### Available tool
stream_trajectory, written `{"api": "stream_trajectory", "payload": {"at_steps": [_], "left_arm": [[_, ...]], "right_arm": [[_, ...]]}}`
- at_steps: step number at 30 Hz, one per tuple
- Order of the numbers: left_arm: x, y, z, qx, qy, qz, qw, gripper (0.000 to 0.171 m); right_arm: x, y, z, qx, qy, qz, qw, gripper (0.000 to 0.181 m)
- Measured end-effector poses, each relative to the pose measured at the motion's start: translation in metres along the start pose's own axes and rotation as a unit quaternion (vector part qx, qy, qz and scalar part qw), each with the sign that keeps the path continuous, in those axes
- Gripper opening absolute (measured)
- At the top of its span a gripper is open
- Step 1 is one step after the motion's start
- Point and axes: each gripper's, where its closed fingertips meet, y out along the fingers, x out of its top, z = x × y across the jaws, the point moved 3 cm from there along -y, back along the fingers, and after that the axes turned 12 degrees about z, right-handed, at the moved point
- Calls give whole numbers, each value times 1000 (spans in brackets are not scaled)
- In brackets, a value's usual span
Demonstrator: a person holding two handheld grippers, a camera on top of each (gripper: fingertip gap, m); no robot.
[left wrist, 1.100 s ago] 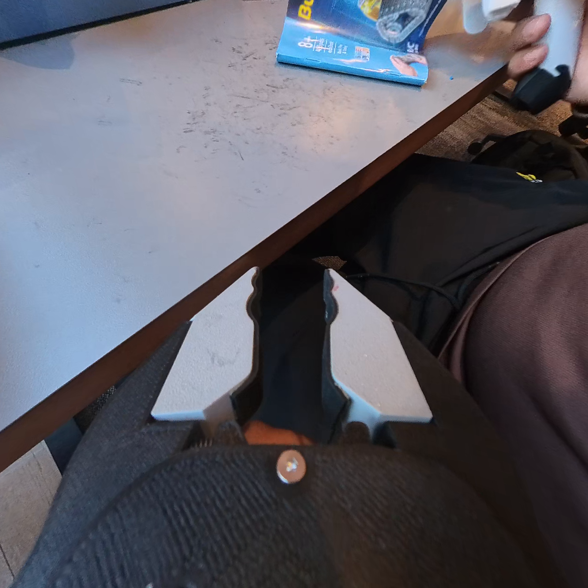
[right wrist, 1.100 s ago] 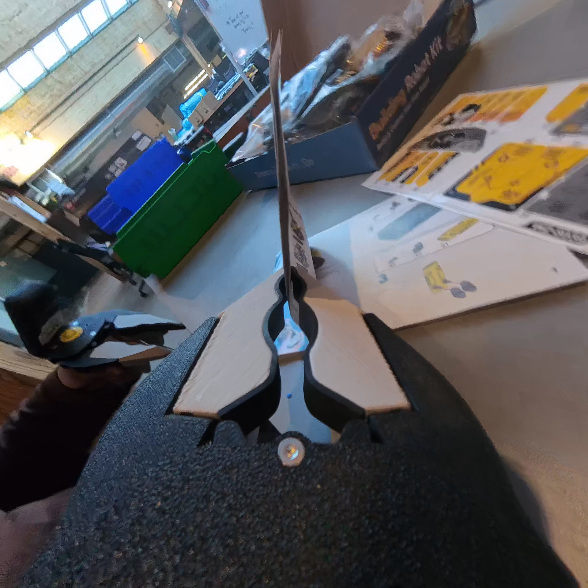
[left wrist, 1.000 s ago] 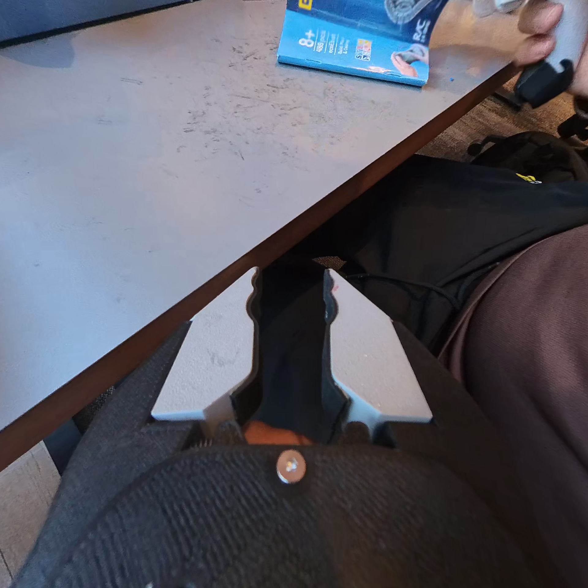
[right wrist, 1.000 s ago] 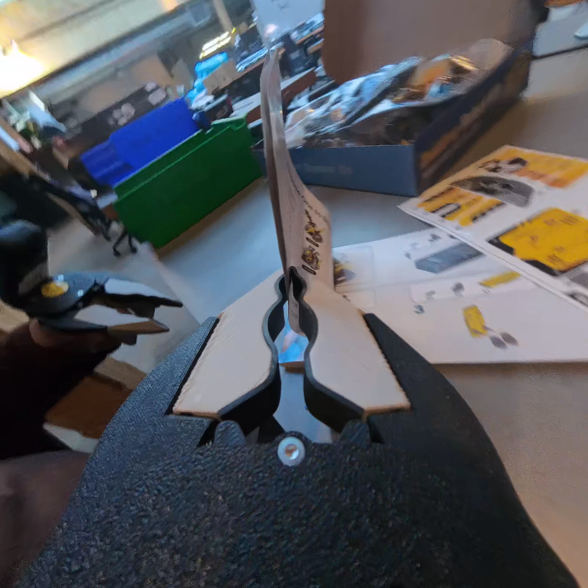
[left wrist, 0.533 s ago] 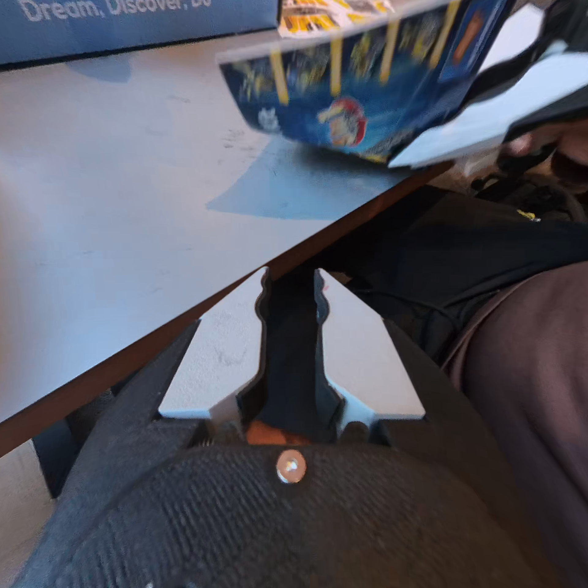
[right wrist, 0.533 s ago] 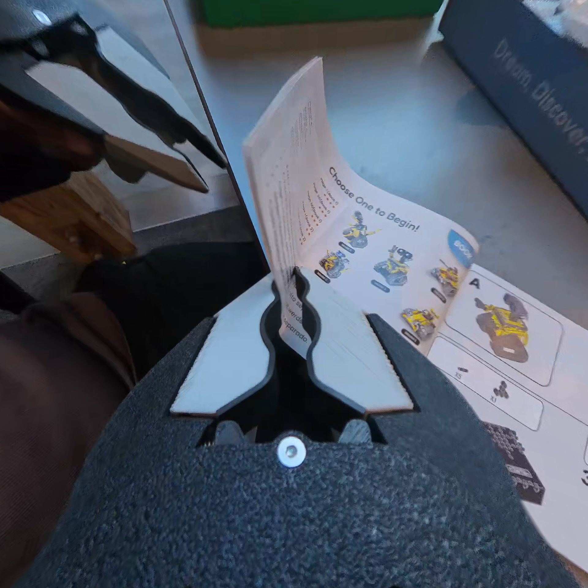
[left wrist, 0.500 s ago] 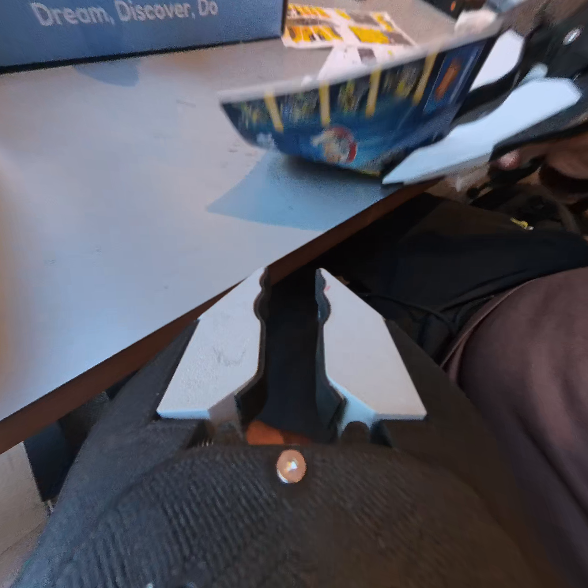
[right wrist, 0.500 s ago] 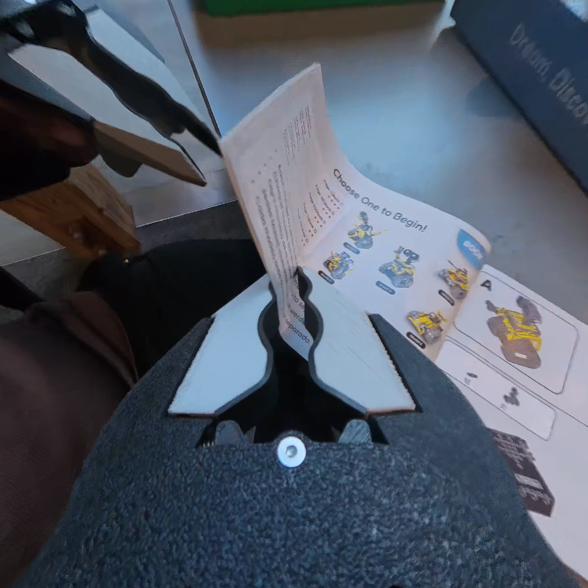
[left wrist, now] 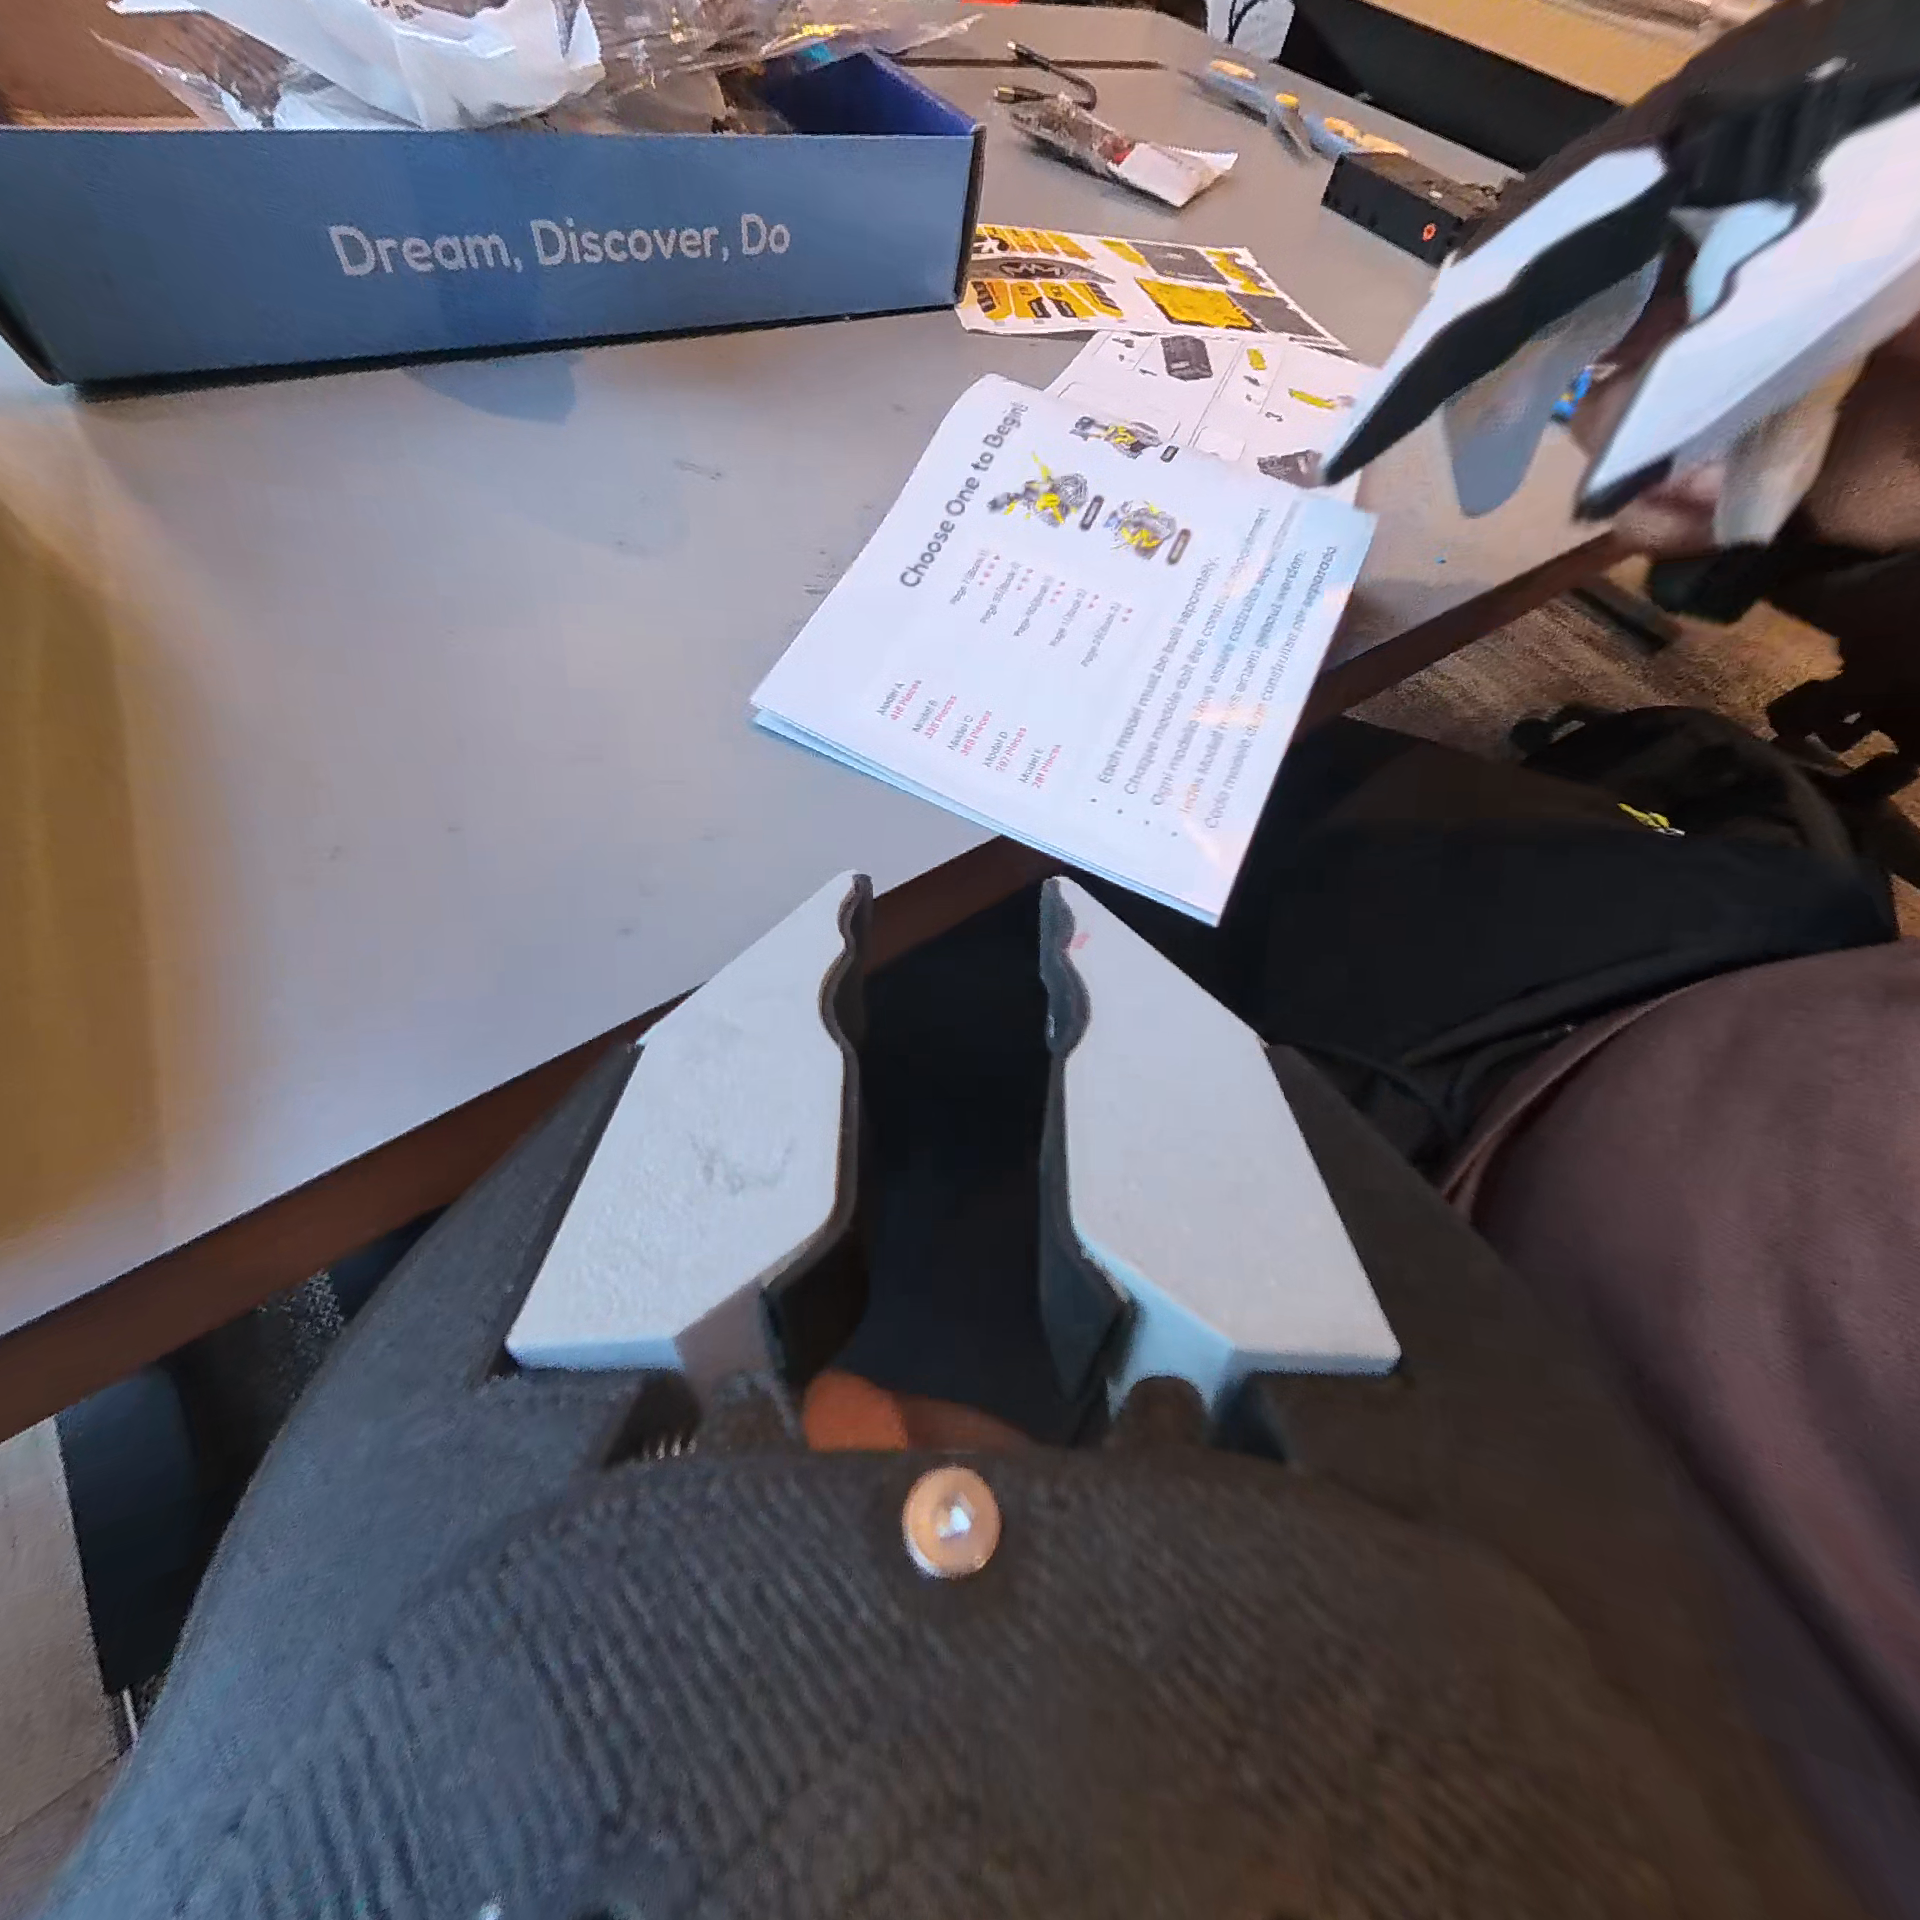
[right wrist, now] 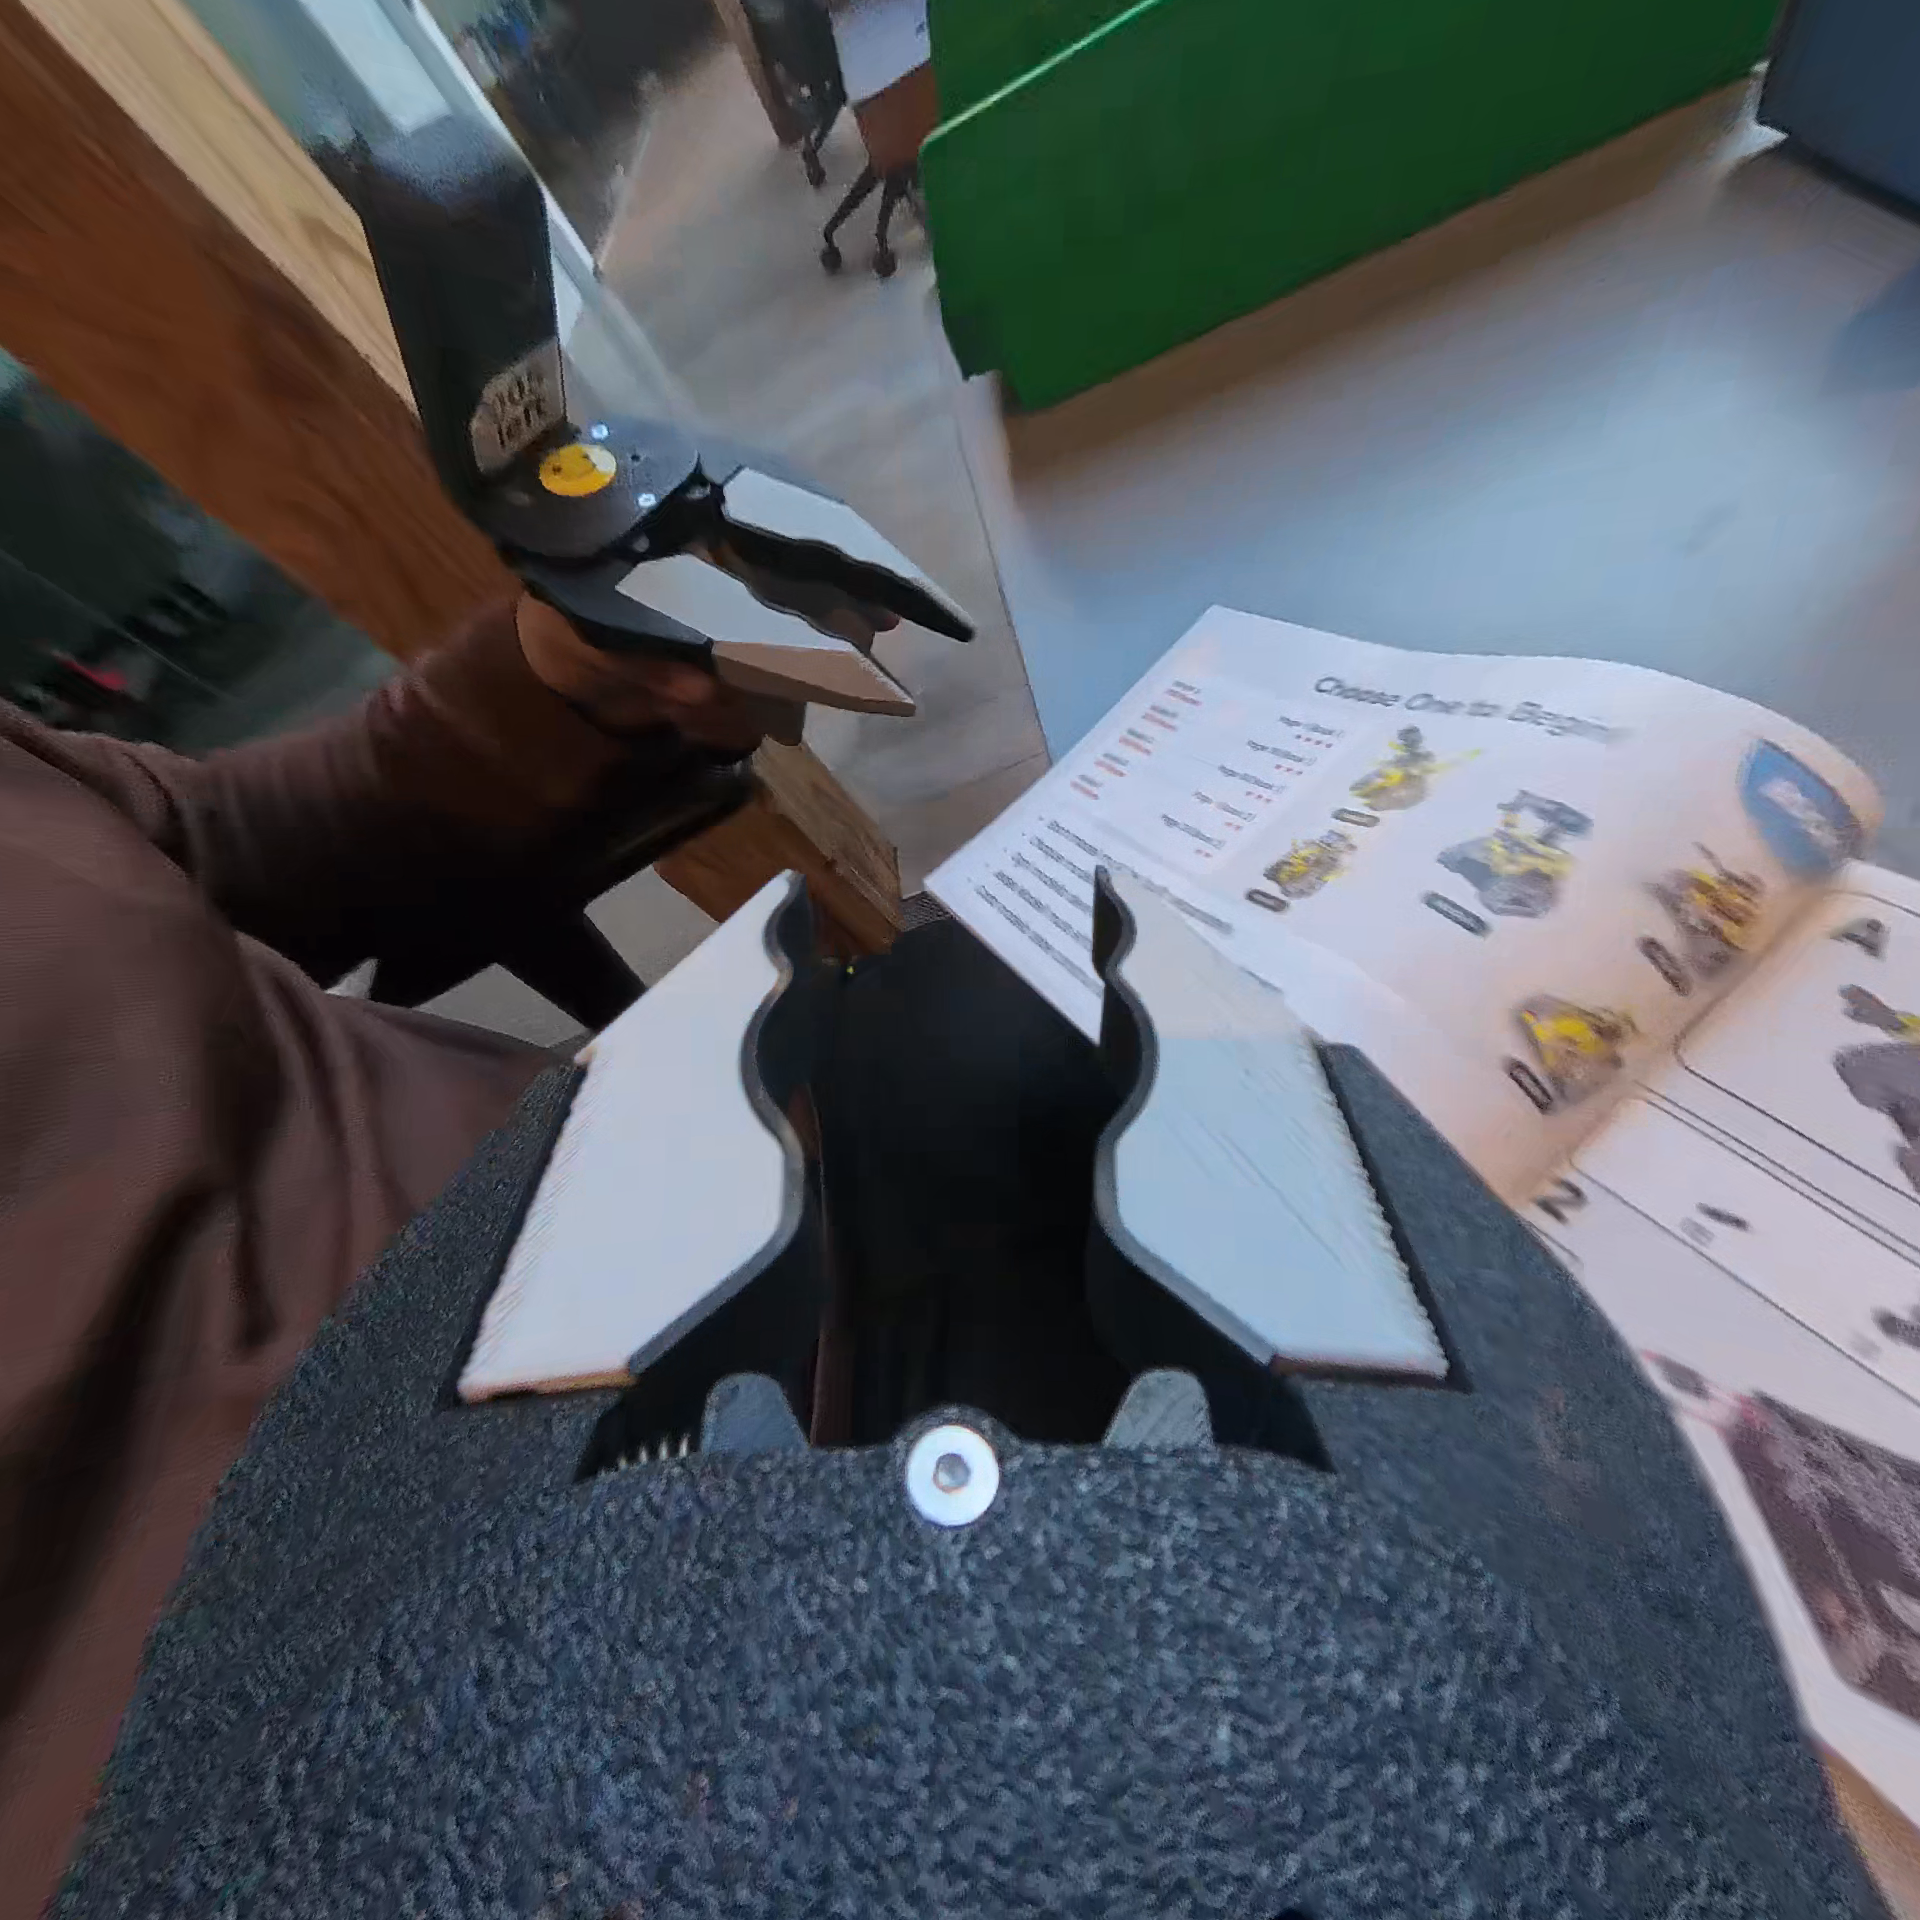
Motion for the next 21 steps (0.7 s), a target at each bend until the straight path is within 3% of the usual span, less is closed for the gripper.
{"api": "stream_trajectory", "payload": {"at_steps": [6, 9, 15, 21], "left_arm": [[4, -1, -9, -8, 20, -4, 1000, 30], [4, 3, -14, -9, 35, 0, 999, 30], [2, 17, -18, -18, 31, 19, 999, 30], [5, 20, -22, -18, 30, 16, 999, 30]], "right_arm": [[-23, -40, -39, -18, 28, 22, 999, 48], [-40, -39, -54, -59, 18, 83, 995, 46], [-31, 1, -58, -108, -26, 129, 985, 15], [-3, 48, -71, -125, -36, 137, 982, 11]]}}
